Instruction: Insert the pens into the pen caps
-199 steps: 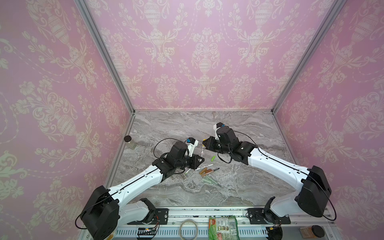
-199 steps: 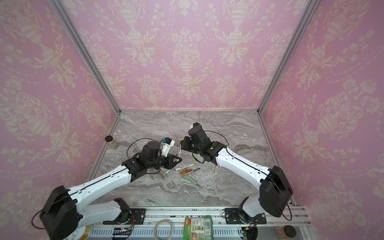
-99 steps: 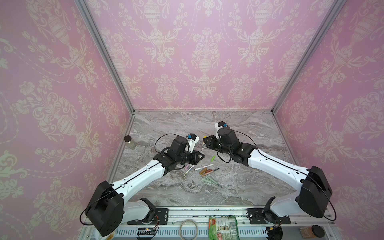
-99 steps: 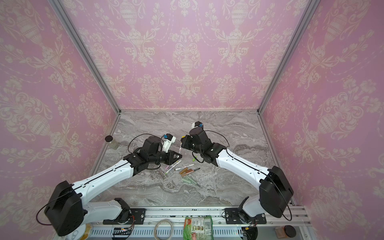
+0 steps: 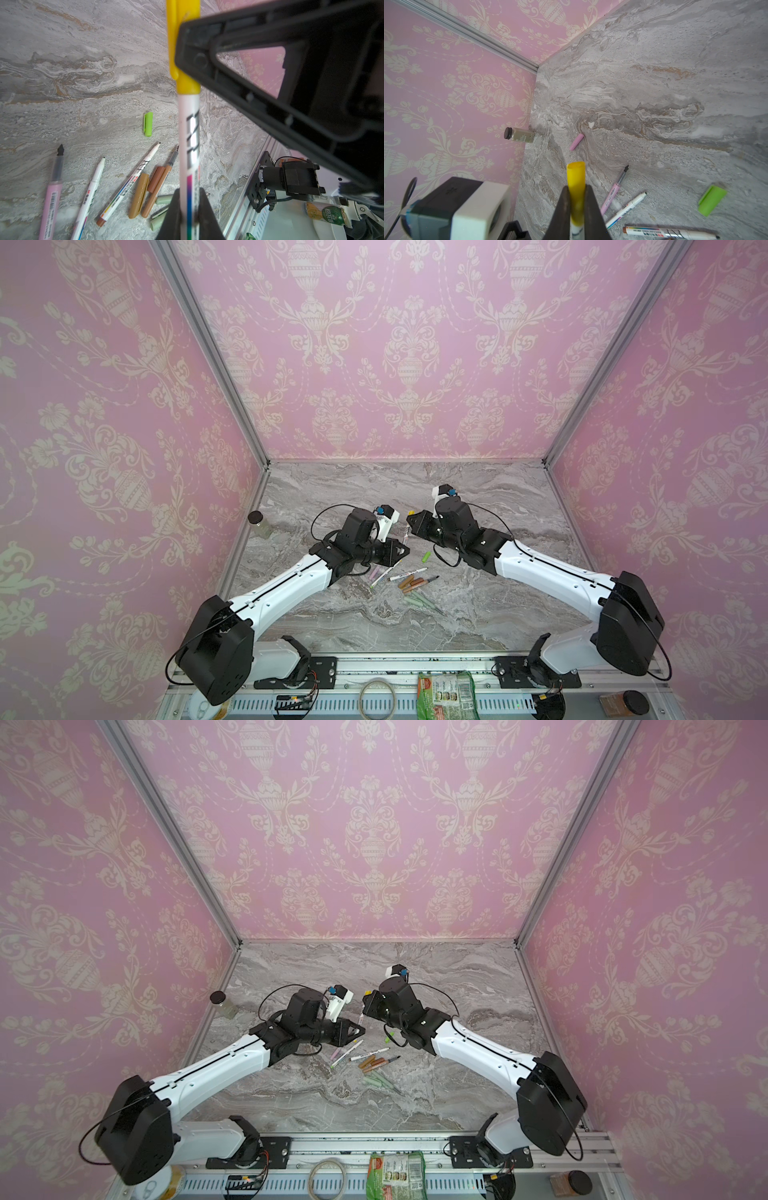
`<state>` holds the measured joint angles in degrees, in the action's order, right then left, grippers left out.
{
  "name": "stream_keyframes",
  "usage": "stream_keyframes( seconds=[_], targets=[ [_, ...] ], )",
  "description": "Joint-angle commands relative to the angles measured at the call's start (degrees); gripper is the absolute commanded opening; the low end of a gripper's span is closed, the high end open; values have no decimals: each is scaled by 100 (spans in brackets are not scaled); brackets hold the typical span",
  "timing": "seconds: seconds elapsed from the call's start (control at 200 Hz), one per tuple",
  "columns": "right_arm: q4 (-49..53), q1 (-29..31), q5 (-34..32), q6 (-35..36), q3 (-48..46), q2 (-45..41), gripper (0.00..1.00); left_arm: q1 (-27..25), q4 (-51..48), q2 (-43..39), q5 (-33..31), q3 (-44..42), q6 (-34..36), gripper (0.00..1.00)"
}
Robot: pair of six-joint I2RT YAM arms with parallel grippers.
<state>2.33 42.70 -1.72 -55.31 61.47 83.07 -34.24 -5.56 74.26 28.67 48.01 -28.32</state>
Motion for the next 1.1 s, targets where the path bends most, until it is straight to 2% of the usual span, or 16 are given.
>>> stream_keyframes(
  seconds=[0.0,0.04,0.105,0.22,0.275,0.34,0.555,0.665,1.096],
  targets=[
    [1480,41,1479,310,247,-261,0,198,2003,-313,-320,220,142,0],
    [1548,-89,1440,449,443,-384,2,200,1983,-298,-221,103,62,0],
    [1657,-279,1351,655,859,-548,25,194,2039,-279,-92,-101,-103,0],
    [2024,-435,1116,1056,1304,-702,46,190,2131,-273,27,-365,-311,0],
    [2223,-446,1057,1201,1427,-721,54,196,2113,-293,41,-404,-337,0],
    [2327,-450,1053,1289,1430,-743,58,194,2092,-316,33,-388,-346,0],
    [1912,-442,1225,1131,927,-792,58,175,2064,-237,140,-240,-444,0],
    [1709,-438,1309,1101,827,-736,54,155,2055,-228,195,-206,-508,0],
    [1481,-381,1328,1267,1177,-242,42,-13,1939,-263,178,-187,-574,0]
  ],
)
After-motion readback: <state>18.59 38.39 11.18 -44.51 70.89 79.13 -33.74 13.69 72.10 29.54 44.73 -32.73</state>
